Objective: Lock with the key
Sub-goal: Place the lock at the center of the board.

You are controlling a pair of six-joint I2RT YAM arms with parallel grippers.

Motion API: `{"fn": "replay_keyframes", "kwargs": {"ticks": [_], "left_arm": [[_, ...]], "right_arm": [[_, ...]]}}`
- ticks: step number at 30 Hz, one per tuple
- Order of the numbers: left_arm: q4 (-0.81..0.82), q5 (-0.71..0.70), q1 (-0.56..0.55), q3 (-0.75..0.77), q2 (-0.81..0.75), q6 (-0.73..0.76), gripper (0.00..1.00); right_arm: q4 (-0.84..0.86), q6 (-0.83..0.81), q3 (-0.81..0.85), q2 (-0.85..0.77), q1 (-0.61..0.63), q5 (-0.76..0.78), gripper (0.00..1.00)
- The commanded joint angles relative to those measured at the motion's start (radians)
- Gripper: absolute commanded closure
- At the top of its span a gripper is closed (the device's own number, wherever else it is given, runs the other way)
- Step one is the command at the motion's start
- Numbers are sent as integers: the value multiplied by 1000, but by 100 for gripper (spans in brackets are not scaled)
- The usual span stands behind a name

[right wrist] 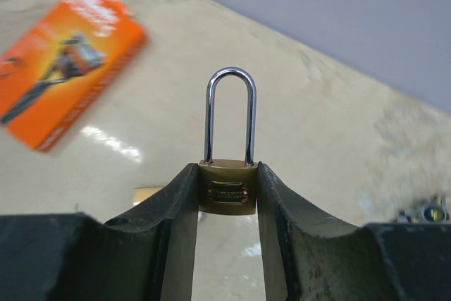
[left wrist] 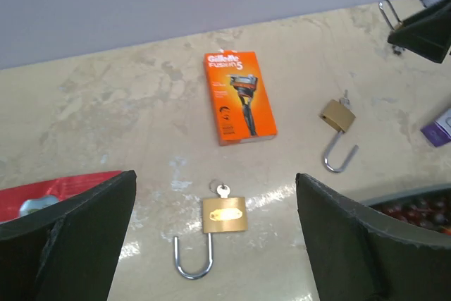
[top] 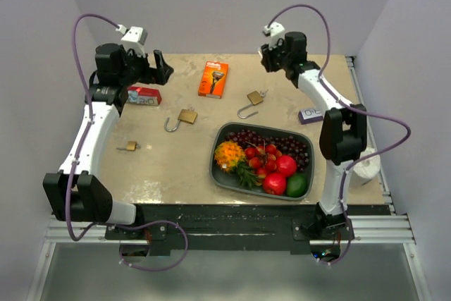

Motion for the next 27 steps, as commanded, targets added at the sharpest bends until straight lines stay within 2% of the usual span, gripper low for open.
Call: {"fn": "replay_keyframes", "kwargs": {"ticks": [1, 2, 4, 8, 16, 27], "left_arm": [[-71, -167, 3, 93, 32, 85, 1], [-133, -172, 4, 106, 61, 82, 1], [-157, -171, 13, 94, 70, 74, 1], [-151, -161, 18, 38, 52, 88, 1], [-132, -123, 27, -63, 44, 83, 1], [-137, -129, 27, -81, 67, 108, 1]], "right_arm": [[-131, 288, 151, 130, -82, 207, 100], [-129, 296, 163, 157, -101, 240, 100], [-119, 296, 192, 195, -120, 267, 100], [-94, 277, 232, 293, -167, 300, 100], [-53, 265, 277, 372, -191, 316, 100], [-40, 265, 338, 447, -215, 357, 100]]}}
